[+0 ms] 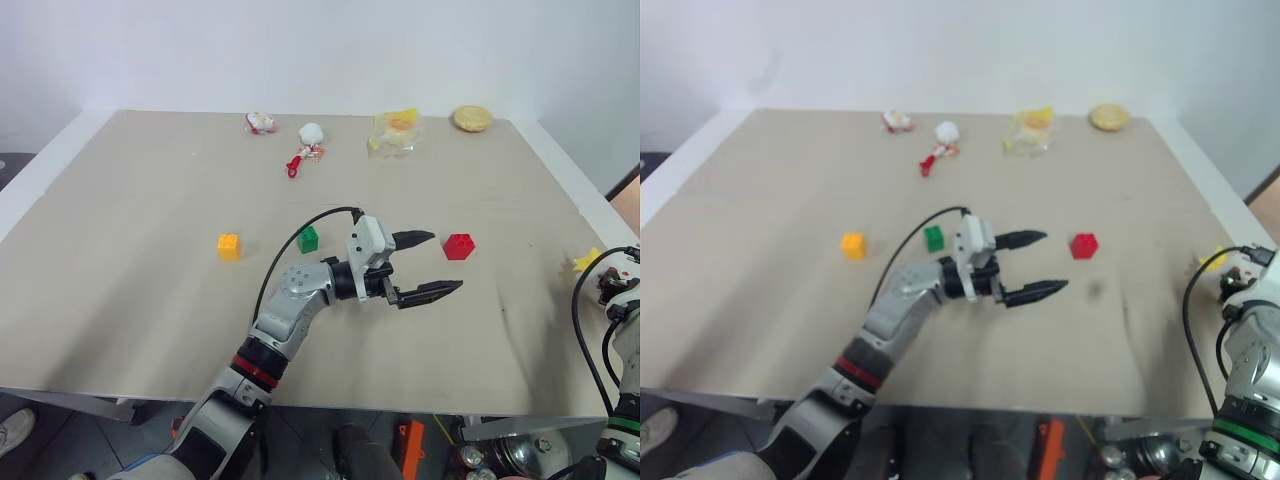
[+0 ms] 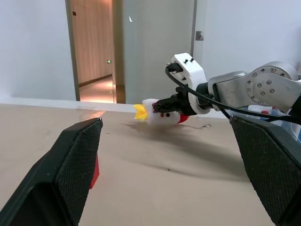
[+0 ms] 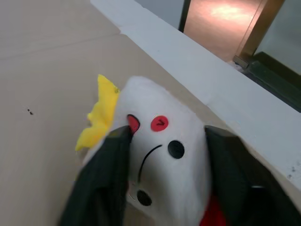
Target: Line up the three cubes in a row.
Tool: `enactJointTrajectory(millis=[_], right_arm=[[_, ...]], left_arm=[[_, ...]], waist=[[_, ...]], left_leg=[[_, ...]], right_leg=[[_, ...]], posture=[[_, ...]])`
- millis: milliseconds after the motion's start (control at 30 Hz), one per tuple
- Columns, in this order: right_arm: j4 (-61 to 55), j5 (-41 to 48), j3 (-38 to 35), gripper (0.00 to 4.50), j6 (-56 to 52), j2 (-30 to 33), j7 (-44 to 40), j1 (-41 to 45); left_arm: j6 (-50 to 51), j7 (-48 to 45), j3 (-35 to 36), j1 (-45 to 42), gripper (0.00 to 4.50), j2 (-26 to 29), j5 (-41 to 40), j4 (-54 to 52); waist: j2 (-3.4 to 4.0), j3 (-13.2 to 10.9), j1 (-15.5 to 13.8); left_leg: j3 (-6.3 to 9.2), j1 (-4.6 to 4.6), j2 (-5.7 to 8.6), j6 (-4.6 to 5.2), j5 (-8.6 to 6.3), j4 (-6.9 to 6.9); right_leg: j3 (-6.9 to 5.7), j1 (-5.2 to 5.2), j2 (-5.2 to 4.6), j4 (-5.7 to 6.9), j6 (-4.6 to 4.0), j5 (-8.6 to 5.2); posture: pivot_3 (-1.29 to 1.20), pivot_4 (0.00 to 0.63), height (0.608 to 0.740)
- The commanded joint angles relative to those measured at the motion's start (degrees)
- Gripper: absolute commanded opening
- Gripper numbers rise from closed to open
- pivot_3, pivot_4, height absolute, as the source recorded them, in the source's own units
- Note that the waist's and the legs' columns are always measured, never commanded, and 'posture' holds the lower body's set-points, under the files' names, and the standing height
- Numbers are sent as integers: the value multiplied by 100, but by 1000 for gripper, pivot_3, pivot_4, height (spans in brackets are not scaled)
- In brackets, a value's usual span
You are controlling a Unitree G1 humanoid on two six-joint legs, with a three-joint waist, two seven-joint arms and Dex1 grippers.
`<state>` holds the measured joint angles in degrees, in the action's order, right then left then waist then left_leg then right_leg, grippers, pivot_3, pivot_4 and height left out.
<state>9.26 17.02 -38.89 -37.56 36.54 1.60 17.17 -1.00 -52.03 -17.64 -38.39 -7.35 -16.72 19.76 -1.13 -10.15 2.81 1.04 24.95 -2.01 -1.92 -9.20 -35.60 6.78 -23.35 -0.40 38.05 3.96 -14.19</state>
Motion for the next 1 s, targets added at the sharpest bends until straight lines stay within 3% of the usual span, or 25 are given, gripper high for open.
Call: enactJointTrajectory(millis=[33, 100, 267, 533, 1000], right_arm=[[-393, 57, -219, 3961, 211, 66, 20, 26], [-542, 38, -169, 4473, 279, 65, -18, 0], [-1010, 260, 117, 4473, 522, -42, -476, 58], [-1610, 1012, 1193, 4473, 301, -576, -1597, 247], [299, 306, 2281, 4473, 1125, -767, -2177, 856]], left_arm=[[-89, 5, 2, -18, 4500, -137, -2, -144], [-95, 9, 2, -7, 4500, -132, -2, -154], [-123, 41, 37, 11, 4500, -71, 12, -185], [-39, 196, 282, 268, 4500, 397, 23, -487], [157, 499, 351, 450, 4500, 580, 54, -901]], waist=[[1, 0, 0], [1, 0, 0], [1, 0, 3], [2, 1, 67], [2, -1, 25]], left_leg=[[0, 1, 3, 1, 1, 0], [2, 2, 12, 3, 2, -1], [3, 3, 19, 4, 2, -1], [22, 0, 19, 5, 3, 3], [21, 9, 26, 5, 3, 2]], right_leg=[[4, 0, 0, 0, 1, 0], [15, 0, -1, 0, 5, -1], [26, 0, -1, 0, 13, -4], [23, 1, 8, 1, 10, -2], [23, 1, 1, -2, 37, 8]], posture=[[0, 150, 740], [0, 150, 740], [0, 150, 740], [0, 150, 740], [0, 150, 740]])
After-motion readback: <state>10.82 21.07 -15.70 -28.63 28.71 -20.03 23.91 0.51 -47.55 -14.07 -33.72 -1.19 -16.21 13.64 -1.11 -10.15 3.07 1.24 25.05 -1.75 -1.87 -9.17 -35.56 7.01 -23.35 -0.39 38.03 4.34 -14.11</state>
